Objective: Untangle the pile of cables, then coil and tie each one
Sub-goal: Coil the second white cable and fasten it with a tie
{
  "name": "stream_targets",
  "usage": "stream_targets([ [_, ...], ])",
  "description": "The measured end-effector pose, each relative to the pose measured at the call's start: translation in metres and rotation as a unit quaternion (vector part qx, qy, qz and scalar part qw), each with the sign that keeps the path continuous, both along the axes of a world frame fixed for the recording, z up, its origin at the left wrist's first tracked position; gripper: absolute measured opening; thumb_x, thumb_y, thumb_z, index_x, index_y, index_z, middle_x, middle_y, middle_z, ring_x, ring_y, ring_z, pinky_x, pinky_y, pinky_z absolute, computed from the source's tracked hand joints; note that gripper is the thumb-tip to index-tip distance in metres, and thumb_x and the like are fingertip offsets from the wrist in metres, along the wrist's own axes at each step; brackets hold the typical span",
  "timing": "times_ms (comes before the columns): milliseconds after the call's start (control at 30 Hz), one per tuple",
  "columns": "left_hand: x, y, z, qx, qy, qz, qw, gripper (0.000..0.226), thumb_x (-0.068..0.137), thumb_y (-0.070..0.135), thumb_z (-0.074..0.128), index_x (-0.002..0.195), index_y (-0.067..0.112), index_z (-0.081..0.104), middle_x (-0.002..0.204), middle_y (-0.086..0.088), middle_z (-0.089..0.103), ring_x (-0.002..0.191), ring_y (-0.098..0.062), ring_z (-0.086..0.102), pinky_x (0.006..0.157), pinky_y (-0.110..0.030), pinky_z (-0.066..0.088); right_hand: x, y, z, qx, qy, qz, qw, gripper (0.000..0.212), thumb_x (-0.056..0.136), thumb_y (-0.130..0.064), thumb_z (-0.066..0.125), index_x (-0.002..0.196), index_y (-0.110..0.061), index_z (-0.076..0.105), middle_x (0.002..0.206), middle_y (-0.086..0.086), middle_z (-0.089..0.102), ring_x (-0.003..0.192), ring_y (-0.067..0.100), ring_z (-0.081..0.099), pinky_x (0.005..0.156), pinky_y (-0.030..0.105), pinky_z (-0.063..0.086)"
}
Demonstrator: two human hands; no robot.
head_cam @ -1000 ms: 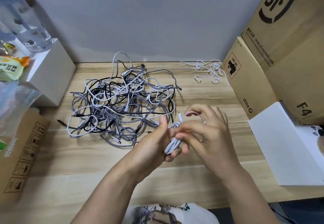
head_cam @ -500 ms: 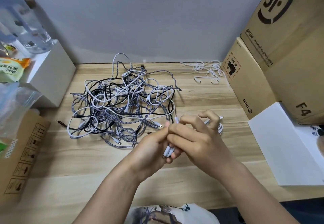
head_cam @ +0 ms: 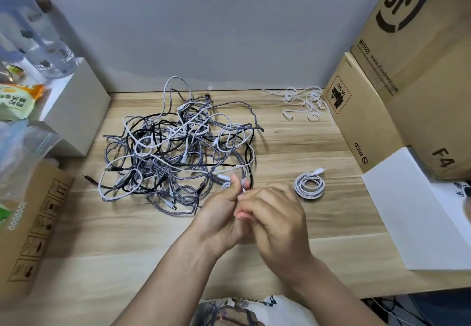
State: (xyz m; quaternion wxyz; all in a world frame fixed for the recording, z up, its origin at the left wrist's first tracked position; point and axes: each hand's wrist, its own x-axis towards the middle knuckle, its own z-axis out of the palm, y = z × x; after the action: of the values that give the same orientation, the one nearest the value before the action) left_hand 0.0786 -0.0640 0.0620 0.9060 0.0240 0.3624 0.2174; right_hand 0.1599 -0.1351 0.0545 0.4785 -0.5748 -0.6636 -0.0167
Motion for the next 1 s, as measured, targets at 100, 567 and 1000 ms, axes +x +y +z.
stream_targets([
  [100,0.001,0.002,-0.004,0.025,0.027,0.011,0.999,0.04,0.096,0.039,0.034,0.069,0.011,0.046,0.052,0.001,0.04,0.036,-0.006,0.038,0.035,-0.011,0.031,-0.009,-0.009,0.0,0.004,0.042,0.006,0.999,0.013,0.085,-0.005,0.054,0.082,-0.018,0.056,0.073,0.004,0.061,0.073,0.023,0.06,0.068,0.032,0.045],
  [567,-0.017,0.044,-0.039,0.036,0.023,0.115,0.992,0.056,0.099,0.04,0.028,0.051,0.014,0.042,0.046,0.005,0.026,0.033,-0.01,0.033,0.036,-0.015,0.031,-0.075,0.002,-0.016,-0.373,-0.028,-0.099,0.922,0.033,0.096,-0.026,0.038,0.118,-0.009,0.056,0.124,0.01,0.058,0.105,0.015,0.058,0.096,0.037,0.048],
  [1000,-0.019,0.034,-0.028,0.155,-0.185,-0.179,0.954,0.034,0.084,0.042,0.064,0.068,0.016,0.05,0.051,0.005,0.023,0.05,-0.009,0.022,0.041,-0.018,0.018,0.015,0.031,-0.039,-0.255,0.406,-0.042,0.877,0.011,0.09,-0.031,0.056,0.101,-0.03,0.054,0.108,0.0,0.057,0.093,-0.003,0.056,0.083,0.012,0.042],
])
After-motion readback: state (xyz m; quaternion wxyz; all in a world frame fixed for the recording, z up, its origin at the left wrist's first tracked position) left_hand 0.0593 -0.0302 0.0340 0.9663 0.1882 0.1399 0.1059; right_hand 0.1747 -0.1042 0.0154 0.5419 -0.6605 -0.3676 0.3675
